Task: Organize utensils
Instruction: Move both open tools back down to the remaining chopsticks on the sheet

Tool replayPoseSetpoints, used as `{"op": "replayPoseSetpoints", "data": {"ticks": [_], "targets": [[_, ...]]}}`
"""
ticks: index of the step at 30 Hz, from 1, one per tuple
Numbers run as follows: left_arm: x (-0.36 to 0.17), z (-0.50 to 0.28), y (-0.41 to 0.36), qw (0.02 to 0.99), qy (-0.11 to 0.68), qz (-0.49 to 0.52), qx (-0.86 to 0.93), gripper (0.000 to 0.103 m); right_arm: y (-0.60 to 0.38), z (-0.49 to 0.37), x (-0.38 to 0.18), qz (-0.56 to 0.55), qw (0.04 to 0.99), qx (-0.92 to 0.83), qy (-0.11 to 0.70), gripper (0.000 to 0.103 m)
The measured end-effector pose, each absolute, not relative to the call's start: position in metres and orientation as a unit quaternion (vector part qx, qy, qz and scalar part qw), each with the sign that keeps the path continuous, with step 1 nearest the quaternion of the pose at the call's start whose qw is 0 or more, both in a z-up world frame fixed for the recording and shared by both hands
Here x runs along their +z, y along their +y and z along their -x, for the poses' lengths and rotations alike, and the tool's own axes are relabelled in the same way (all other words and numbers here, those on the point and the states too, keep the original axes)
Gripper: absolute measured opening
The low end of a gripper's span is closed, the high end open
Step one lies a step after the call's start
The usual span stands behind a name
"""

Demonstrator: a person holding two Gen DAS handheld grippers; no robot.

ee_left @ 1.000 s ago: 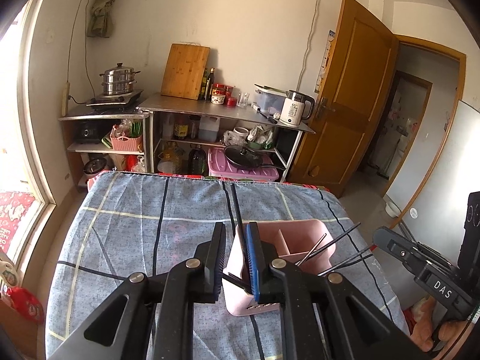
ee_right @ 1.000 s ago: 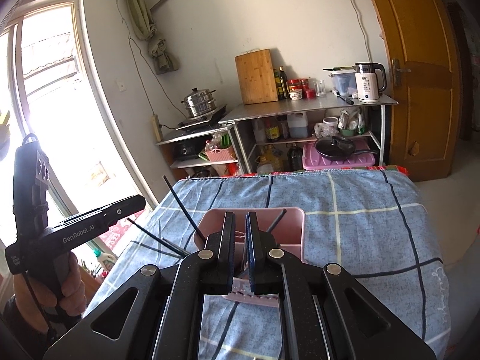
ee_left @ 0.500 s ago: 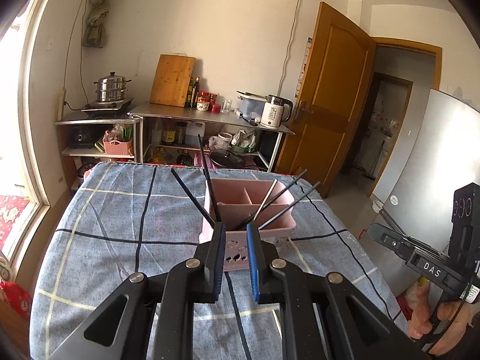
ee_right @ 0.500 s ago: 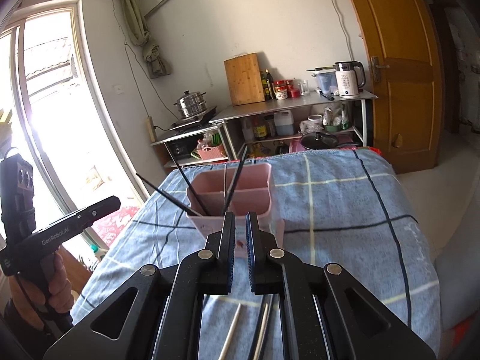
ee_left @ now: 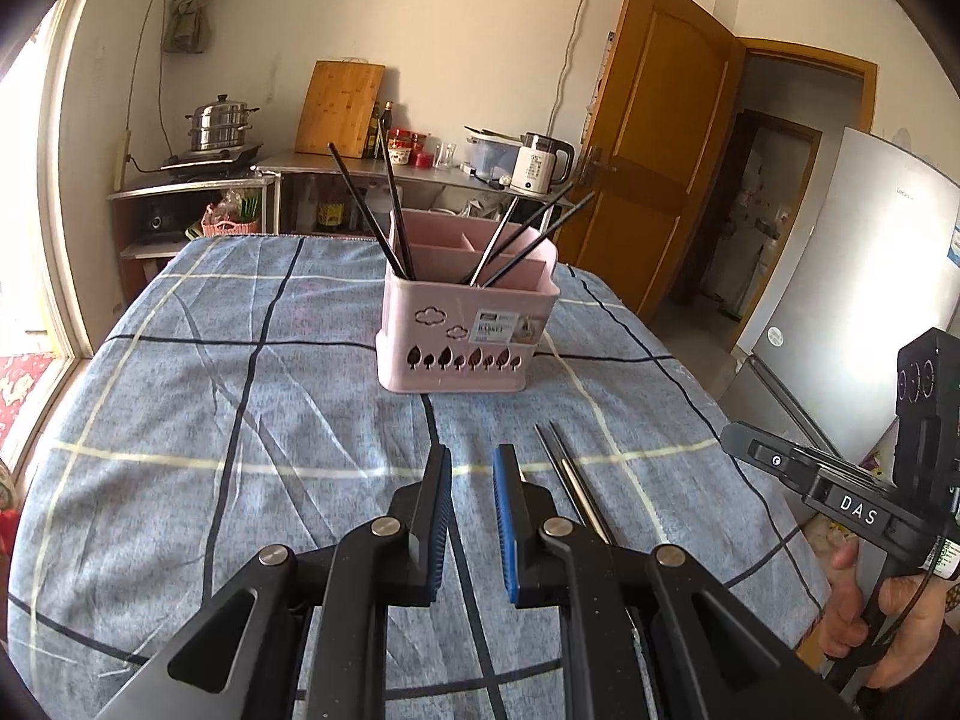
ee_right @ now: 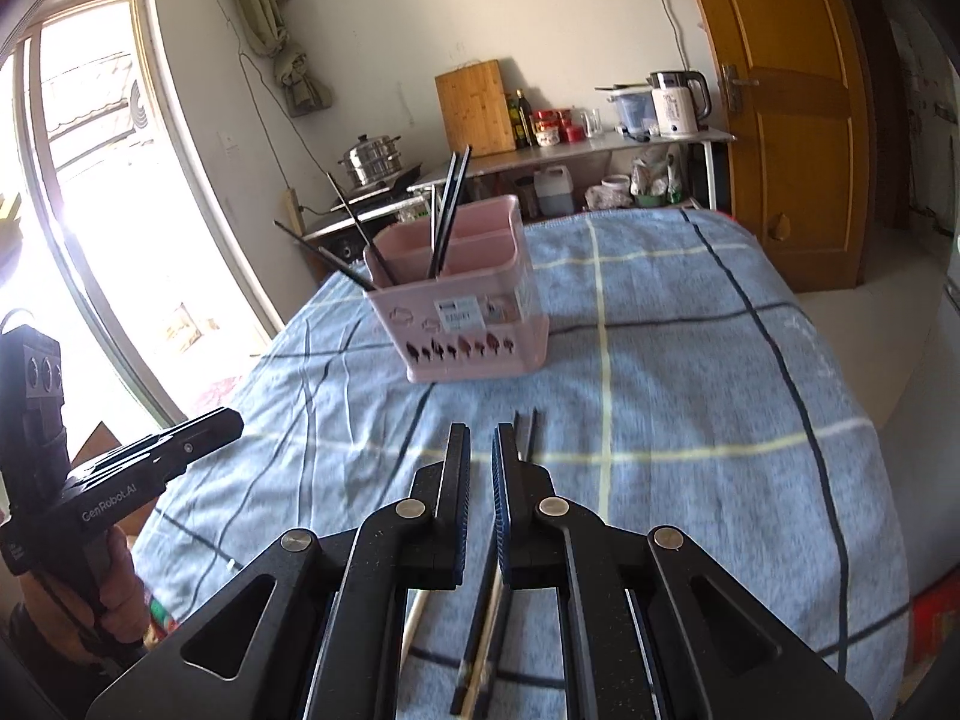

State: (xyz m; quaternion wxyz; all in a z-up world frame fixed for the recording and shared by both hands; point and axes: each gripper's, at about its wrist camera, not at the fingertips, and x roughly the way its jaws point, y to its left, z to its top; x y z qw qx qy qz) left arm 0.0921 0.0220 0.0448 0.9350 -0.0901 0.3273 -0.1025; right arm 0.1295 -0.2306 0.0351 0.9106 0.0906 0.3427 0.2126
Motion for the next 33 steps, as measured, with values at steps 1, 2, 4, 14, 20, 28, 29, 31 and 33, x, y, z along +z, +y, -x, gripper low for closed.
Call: {"op": "replayPoseSetpoints", "data": {"ticks": [1,2,4,14,20,28,29,31,33], "targets": [[0.041,-0.090,0.020,0.933,0.332,0.091,-0.104,0.013,-0.232,-0.128,0.032,-0.091,0.909,0.212,0.346,0.007],[0.038,-0.088,0.017,0.931,0.337,0.089,-0.107,0.014,-0.233,-0.127,0.028,-0.092,0.908,0.211,0.350,0.007],[0.032,-0.087,0.014,0.929,0.342,0.087,-0.109,0.013,-0.235,-0.126,0.023,-0.093,0.906,0.209,0.355,0.007],[0.017,-0.099,0.015,0.921,0.362,0.097,-0.111,0.013,-0.225,-0.147,-0.003,-0.082,0.892,0.210,0.392,0.008],[0.010,-0.111,0.024,0.917,0.372,0.105,-0.102,0.014,-0.219,-0.176,-0.021,-0.074,0.881,0.206,0.419,0.008],[0.002,-0.125,0.037,0.913,0.381,0.116,-0.093,0.014,-0.206,-0.216,-0.038,-0.062,0.869,0.205,0.447,0.012],[0.000,-0.127,0.038,0.912,0.383,0.117,-0.092,0.014,-0.204,-0.219,-0.039,-0.060,0.868,0.205,0.448,0.012],[-0.003,-0.132,0.039,0.910,0.386,0.119,-0.092,0.014,-0.199,-0.227,-0.043,-0.054,0.866,0.203,0.454,0.012],[-0.005,-0.134,0.040,0.909,0.389,0.120,-0.092,0.014,-0.195,-0.234,-0.047,-0.048,0.863,0.201,0.461,0.012]]}}
